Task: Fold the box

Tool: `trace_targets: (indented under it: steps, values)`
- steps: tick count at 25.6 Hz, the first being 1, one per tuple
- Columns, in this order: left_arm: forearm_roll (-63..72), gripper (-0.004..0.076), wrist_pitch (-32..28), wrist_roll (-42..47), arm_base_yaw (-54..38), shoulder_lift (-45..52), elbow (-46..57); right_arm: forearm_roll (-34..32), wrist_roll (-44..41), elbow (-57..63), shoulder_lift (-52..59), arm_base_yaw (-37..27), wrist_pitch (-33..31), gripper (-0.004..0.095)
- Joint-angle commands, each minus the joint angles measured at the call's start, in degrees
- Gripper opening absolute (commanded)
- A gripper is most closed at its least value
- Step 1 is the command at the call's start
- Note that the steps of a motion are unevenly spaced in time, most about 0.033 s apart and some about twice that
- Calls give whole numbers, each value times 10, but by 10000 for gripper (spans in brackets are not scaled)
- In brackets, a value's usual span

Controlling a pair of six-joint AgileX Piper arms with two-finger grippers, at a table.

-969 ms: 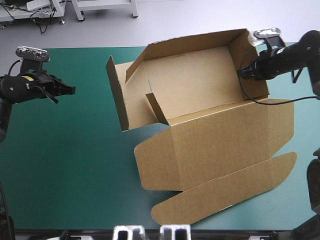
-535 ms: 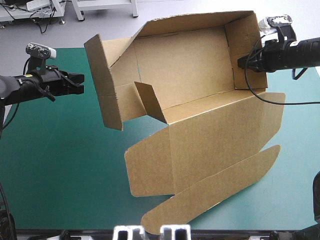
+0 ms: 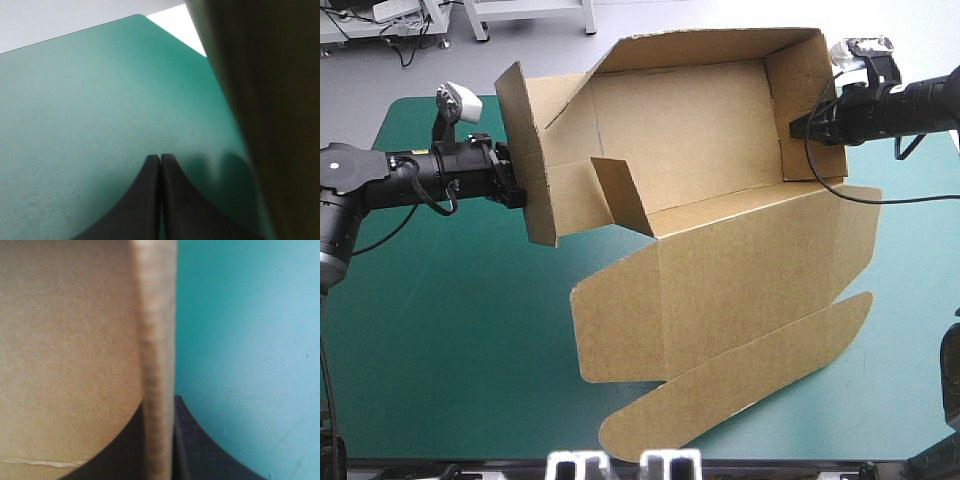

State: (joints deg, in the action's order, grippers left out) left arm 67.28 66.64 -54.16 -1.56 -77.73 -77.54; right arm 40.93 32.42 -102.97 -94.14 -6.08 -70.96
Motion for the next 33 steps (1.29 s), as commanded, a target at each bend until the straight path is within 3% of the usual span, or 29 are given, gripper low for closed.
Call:
trace_targets:
  steps: [1,4,9,18,27,33]
  values:
    - [106,-8,43,-17,11,16,-18,-28,-47,-18,18,29,43,-19]
    - [127,22,73,-29,11,16,-18,-70,-78,-18,17,73,82,-18]
    - [163,195,73,-10,11,16,-18,-188,-167,-18,17,163,182,-19]
    - [130,224,33,-7,11,16,-18,-190,-201,-18,17,181,209,-18]
    - [17,460,-123,21,53,16,-18,-184,-214,-18,8,183,208,-19]
    - [-160,474,-318,119,169,14,-18,-181,-218,-18,-12,196,213,-18]
